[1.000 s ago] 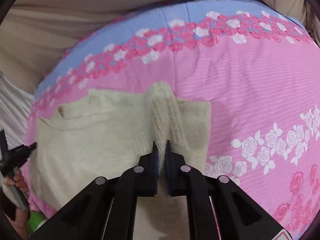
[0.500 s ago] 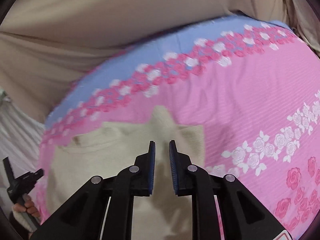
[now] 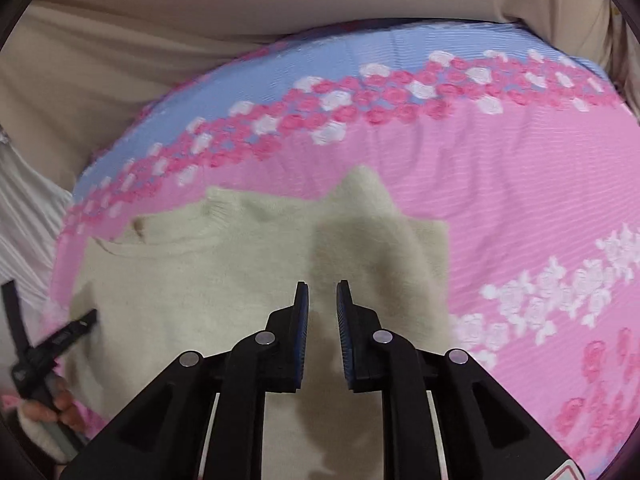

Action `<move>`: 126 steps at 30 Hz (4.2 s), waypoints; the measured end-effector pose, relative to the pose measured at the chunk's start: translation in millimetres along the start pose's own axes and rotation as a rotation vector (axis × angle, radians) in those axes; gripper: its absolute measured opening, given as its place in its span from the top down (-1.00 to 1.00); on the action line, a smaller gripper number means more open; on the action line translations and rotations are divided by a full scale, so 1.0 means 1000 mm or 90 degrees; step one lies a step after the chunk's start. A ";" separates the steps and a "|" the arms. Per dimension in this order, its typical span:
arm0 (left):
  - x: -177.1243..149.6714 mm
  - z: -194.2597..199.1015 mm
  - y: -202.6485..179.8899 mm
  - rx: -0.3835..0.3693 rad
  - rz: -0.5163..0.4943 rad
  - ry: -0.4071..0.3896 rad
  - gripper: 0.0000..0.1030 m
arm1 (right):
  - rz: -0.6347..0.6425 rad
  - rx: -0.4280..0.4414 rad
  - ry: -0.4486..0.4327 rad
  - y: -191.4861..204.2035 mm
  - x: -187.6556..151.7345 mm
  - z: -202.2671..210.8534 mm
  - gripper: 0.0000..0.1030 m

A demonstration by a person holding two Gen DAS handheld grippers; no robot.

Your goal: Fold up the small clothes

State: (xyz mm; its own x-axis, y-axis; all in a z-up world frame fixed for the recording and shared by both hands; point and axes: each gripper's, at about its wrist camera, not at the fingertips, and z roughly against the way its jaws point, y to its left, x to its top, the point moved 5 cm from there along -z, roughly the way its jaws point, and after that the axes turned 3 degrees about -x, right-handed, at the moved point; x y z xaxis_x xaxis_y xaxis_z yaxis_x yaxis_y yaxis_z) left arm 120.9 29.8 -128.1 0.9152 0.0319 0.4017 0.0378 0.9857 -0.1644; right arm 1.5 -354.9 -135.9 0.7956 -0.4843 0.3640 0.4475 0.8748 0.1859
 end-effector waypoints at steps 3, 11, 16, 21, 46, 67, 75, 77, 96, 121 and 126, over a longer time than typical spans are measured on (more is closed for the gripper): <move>-0.001 -0.001 -0.004 0.016 -0.020 -0.004 0.42 | -0.070 0.044 0.013 -0.025 -0.002 -0.011 0.86; 0.006 0.010 0.019 0.014 0.038 -0.018 0.40 | -0.005 0.024 -0.032 -0.006 0.034 0.004 0.62; 0.008 0.008 0.033 -0.011 0.075 -0.005 0.35 | -0.003 -0.030 0.010 -0.015 0.040 -0.028 0.77; 0.000 0.054 0.083 -0.051 0.130 -0.047 -0.05 | 0.007 0.038 -0.052 0.001 0.019 0.031 0.36; -0.022 0.090 0.099 -0.059 0.150 -0.046 0.31 | 0.106 0.152 -0.012 0.111 -0.016 0.047 0.35; 0.003 0.033 0.024 -0.080 0.070 -0.029 0.06 | 0.152 0.048 -0.034 0.123 0.024 0.003 0.07; 0.035 -0.011 0.056 -0.003 0.103 -0.012 -0.09 | 0.015 -0.054 0.019 -0.013 0.036 -0.025 0.14; 0.034 -0.009 0.049 0.016 0.084 -0.013 -0.07 | 0.012 -0.059 0.015 -0.015 0.037 -0.029 0.17; -0.020 0.010 0.119 -0.138 0.298 0.040 -0.15 | 0.259 0.072 0.110 0.201 -0.018 -0.035 0.84; 0.021 0.157 -0.089 -0.413 0.024 -0.047 0.76 | 0.199 0.169 0.149 0.178 -0.009 -0.054 0.88; 0.007 0.157 -0.126 -0.401 -0.028 -0.020 0.76 | 0.146 0.209 0.141 0.157 -0.003 -0.040 0.88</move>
State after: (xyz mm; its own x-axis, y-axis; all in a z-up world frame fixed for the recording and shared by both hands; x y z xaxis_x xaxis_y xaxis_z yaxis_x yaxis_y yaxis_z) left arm 59.9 -68.1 36.6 0.8953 0.0080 0.4453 0.3133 0.6993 -0.6425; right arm 85.5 -216.5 -144.2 0.9429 -0.2387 0.2322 0.1257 0.9009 0.4154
